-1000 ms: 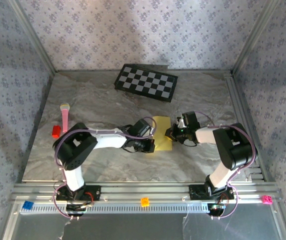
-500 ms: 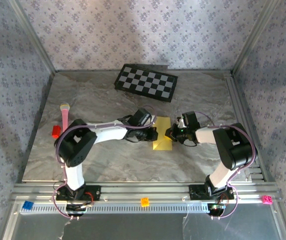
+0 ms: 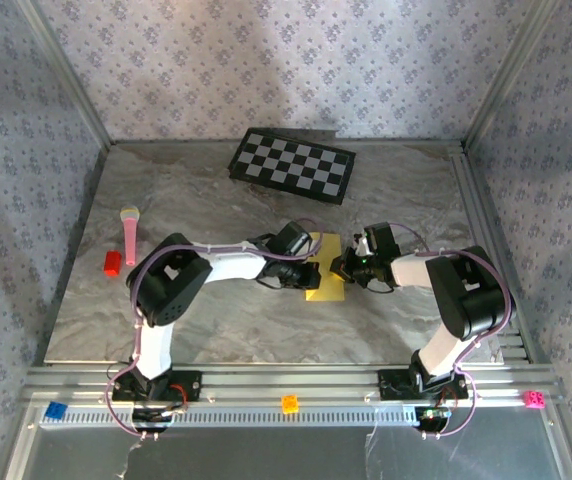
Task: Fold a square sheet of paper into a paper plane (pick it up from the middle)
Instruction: Fold the triangle a second time at the center of the table.
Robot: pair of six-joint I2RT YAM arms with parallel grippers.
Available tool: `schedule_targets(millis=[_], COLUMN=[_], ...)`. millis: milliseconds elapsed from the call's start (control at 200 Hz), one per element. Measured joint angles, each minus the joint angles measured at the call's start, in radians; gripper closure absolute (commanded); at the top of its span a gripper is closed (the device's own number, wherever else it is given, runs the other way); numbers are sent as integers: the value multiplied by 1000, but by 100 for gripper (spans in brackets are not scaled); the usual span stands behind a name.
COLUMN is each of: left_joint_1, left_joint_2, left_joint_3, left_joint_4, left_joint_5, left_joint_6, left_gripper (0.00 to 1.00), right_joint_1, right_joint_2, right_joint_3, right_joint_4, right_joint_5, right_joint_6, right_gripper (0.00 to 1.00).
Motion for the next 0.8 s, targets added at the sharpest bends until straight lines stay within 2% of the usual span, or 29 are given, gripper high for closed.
schedule_targets(millis=[245, 415, 570, 705, 800], left_joint_1=[-1, -6, -8, -12, -12], left_joint_2=[-8, -12, -13, -16, -19], left_joint_3=[-39, -50, -50, -52, -55], left_joint_4=[56, 75, 74, 72, 74], left_joint_5=[0, -5, -10, -21, -22], left_joint_6=[0, 0, 0, 0, 0], left_gripper=[100, 100, 100, 100, 100], right_joint_1=[0, 8, 56, 106, 101], right_joint_2=[-7, -69, -125, -119, -90], right_joint_3=[0, 1, 2, 3, 3], right_joint_4=[-8, -95, -120, -120, -95], right_joint_5=[0, 30, 32, 33, 29], right_joint_6=[-15, -55, -72, -72, -67], right_gripper=[100, 100, 100, 100, 100])
